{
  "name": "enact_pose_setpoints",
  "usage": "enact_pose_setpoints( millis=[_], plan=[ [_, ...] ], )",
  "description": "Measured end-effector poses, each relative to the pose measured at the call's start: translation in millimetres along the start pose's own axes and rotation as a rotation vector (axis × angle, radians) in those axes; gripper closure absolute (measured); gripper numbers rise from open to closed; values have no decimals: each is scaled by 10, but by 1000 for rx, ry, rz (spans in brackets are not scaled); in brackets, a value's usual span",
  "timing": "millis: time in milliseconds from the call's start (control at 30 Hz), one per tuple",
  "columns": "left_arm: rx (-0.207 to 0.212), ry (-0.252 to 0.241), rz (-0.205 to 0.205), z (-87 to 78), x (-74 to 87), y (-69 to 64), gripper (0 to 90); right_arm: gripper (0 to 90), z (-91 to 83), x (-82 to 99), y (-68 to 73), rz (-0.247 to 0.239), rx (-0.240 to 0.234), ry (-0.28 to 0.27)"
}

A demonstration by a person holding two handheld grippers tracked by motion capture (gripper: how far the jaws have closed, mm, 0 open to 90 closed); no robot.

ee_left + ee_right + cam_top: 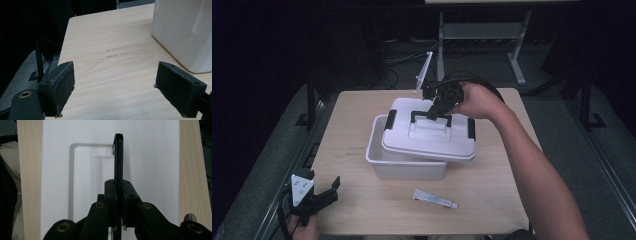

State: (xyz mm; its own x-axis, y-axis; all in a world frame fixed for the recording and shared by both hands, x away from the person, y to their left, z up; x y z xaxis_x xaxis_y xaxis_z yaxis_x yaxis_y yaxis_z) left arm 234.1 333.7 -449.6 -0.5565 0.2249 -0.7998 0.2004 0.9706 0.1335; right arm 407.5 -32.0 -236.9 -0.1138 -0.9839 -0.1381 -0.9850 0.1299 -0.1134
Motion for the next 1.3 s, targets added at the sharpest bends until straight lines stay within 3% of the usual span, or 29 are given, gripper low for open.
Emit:
enact_pose_setpoints(
  millis=[667,1300],
  plan=[
    [-2,6,10,12,-4,-7,150,841,-88,526,-7,67,9,1],
    [-4,4,9,18,-5,-20,150,841,-61,1036,5,136,13,10]
  ],
)
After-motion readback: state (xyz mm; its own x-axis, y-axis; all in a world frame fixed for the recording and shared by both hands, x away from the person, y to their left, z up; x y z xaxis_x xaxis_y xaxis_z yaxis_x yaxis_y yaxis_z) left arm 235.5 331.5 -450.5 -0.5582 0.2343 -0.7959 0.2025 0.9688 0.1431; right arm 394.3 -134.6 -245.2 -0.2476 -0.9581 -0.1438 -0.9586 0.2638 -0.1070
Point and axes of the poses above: each handheld gripper's, and its own axes: z roughly forward along the jaws, x roughly out of its underside, y roughly to its left, the point moved 2 cm from there along z, roughly forward along the jaws, and after that the axes turned 13 degrees about y, right-handed, at the moved point
